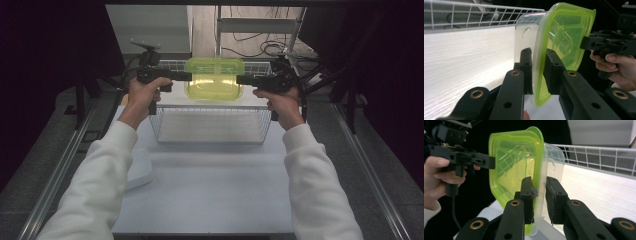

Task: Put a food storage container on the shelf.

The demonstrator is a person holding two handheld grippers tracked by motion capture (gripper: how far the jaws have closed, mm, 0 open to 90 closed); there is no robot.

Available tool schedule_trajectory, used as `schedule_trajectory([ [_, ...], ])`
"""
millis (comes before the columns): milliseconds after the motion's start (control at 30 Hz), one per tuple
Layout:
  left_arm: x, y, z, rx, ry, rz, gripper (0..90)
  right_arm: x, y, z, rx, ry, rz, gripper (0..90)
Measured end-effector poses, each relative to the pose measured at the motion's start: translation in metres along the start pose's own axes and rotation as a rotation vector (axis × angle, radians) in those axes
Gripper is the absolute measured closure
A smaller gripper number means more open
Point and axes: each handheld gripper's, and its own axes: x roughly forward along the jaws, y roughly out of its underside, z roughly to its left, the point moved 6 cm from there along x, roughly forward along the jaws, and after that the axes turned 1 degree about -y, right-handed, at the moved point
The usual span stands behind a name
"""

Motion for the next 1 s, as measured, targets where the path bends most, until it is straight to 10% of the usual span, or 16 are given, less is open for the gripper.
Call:
schedule_trajectory([
  [600, 0.031, -0.003, 0.039, -0.14, 0.009, 0.103, 78.0, 0.037, 0.006, -0.045, 0.195, 0.051, 0.112, 76.5],
  [1000, 0.044, -0.009, 0.062, -0.316, 0.027, 0.093, 75.2, 0.053, 0.008, -0.061, 0.408, 0.075, 0.097, 72.1],
])
